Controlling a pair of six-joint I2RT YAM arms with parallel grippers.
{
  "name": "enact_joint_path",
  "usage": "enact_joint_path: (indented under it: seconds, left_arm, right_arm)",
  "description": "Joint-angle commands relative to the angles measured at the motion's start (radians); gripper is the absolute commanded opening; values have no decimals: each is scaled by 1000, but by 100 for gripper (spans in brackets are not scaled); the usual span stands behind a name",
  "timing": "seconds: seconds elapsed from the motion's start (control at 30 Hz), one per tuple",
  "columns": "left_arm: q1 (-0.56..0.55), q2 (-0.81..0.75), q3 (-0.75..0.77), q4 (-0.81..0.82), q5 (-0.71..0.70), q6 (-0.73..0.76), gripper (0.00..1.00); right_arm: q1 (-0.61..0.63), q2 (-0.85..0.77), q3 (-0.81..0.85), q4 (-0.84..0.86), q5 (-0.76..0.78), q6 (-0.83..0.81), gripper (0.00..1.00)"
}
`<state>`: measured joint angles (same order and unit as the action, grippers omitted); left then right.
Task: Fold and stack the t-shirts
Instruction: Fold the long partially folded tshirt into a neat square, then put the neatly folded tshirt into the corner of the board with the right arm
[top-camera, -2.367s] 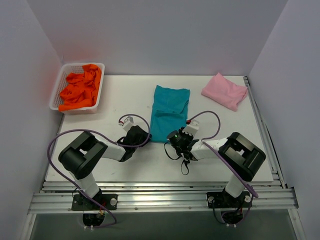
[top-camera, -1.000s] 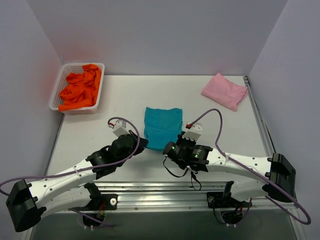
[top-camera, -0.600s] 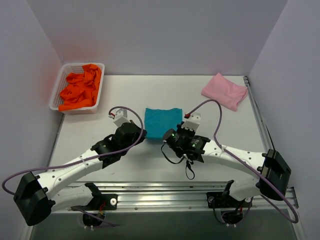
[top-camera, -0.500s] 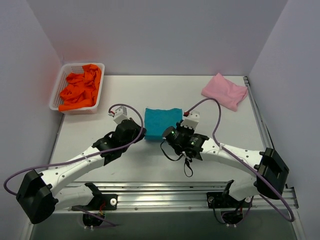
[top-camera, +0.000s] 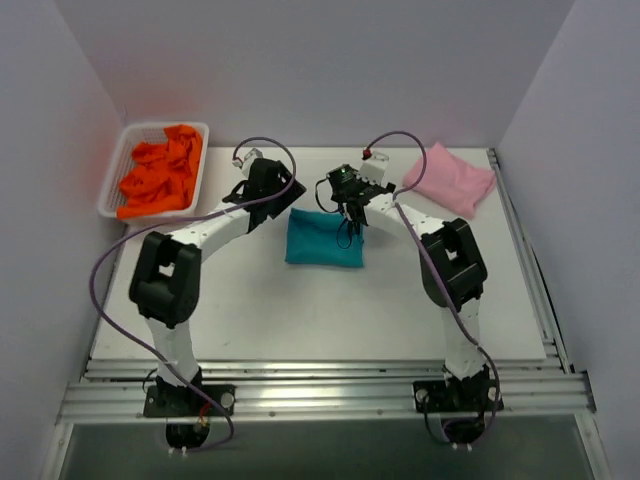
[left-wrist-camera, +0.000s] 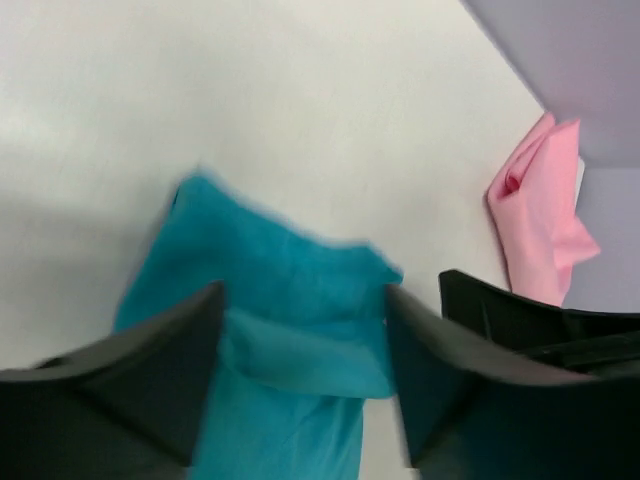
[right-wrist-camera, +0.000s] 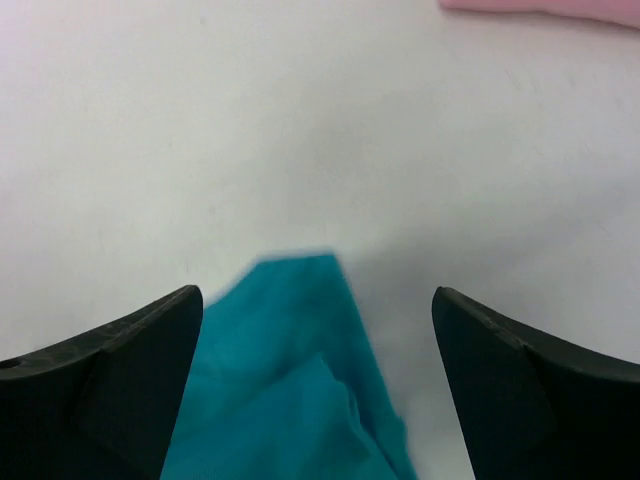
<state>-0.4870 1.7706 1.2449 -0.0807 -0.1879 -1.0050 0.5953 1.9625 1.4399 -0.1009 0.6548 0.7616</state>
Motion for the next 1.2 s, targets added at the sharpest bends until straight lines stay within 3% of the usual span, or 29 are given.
enact_joint_path:
  seconds: [0.0, 0.07, 0.13, 0.2, 0.37, 0.57, 0.63, 0.8, 1.17]
  left_arm:
    - [157, 307, 395, -53, 252, 52, 87]
    - [185, 427, 587, -112, 300, 49, 91]
    - [209, 388, 579, -75, 309, 55, 96]
    - [217, 336, 498, 48, 308, 104, 94]
    - [248, 253, 443, 109, 366, 144, 94]
    - [251, 103, 167, 273, 357, 146, 94]
    - [251, 67, 69, 314, 350, 138, 94]
    - [252, 61, -31, 397, 350, 121, 95]
    - [254, 99, -58, 432, 347, 129, 96]
  right_arm:
    - [-127, 215, 396, -142, -46, -128, 100]
    - [-155, 252, 485, -154, -58, -160, 100]
    - [-163, 213, 456, -116, -61, -182, 100]
    - [-163, 113, 381, -50, -67, -185, 100]
    - [-146, -94, 53, 106, -166, -160, 100]
    - [-120, -266, -348, 352, -351, -104, 100]
    - [-117, -284, -406, 415, -414, -90, 100]
    - [-115, -260, -501, 546, -517, -82, 100]
    - [-114, -53, -486, 647, -589, -53, 100]
